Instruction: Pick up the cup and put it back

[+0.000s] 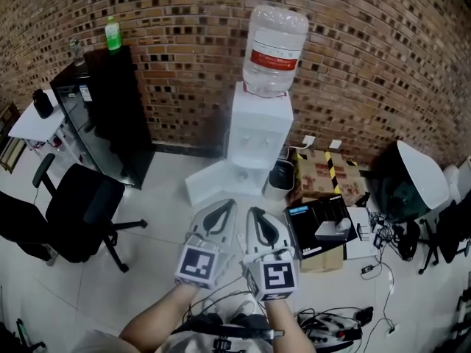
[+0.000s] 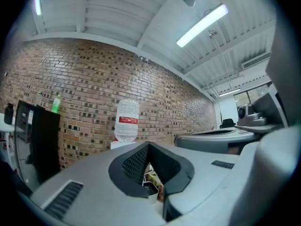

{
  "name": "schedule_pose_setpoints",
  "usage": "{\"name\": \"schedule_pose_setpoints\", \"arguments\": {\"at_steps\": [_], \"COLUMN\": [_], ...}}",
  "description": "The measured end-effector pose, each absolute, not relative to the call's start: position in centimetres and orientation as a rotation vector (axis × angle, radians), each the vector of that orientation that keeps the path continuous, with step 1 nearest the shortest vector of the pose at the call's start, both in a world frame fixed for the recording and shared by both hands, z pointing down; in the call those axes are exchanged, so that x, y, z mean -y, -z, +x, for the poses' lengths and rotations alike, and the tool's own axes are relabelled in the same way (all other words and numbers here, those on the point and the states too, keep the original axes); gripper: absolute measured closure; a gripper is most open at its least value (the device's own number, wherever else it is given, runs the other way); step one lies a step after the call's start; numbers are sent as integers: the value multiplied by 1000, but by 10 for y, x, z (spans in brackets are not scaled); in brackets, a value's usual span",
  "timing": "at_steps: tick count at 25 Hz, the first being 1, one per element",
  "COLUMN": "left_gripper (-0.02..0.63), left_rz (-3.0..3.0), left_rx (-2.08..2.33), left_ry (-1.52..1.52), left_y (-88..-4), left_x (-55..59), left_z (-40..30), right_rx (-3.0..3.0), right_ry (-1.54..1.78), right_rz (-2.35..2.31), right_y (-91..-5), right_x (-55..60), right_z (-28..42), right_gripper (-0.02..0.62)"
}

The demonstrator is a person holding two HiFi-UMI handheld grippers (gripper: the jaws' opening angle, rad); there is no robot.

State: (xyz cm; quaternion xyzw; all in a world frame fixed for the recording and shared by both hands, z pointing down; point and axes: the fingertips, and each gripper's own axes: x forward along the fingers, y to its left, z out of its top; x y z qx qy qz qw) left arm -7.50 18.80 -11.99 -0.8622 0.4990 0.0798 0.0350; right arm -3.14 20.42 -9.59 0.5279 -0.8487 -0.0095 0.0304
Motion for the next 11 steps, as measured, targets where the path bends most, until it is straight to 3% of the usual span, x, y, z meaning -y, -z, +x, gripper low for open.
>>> {"name": "schedule_pose_setpoints", "arguments": {"at_steps": [11], "left_gripper": [606], "left_rz": [-2691], "left_rx": [-1512], "left_ry": [-274], "left_y": [127], "left_x": [-190], "left_z": [-60], "right_rx": [2603], "right_ry": [30], "right_rz": [1633], "right_y": [110], "right_x": [-203], "right_z": [-25], "right_gripper": [593]}}
